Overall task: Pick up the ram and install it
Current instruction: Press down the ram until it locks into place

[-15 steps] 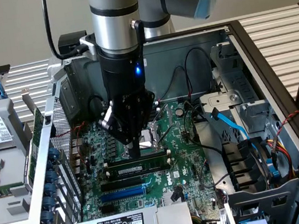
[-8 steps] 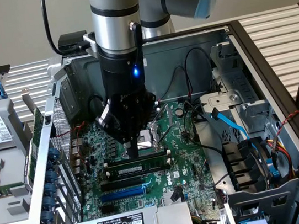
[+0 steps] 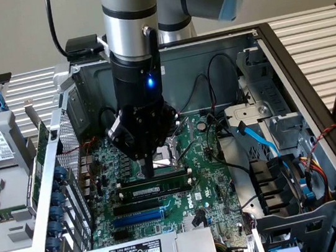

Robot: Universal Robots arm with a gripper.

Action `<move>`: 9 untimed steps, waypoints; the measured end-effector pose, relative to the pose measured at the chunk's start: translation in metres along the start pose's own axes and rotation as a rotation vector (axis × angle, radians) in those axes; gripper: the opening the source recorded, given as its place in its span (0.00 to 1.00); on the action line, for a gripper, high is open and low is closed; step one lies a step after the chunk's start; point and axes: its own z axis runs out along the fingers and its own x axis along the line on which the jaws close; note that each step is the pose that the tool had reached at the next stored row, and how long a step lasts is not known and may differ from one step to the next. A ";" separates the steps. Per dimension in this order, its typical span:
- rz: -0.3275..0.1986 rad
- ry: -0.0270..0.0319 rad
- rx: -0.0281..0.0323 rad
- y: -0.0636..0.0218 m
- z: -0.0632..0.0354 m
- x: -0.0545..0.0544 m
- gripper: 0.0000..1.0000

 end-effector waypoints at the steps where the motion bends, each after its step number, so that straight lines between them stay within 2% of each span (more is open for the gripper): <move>1: 0.014 0.0011 -0.0024 0.0000 0.0000 0.000 0.10; 9: 0.102 0.0084 -0.0180 0.0000 0.0000 0.000 0.10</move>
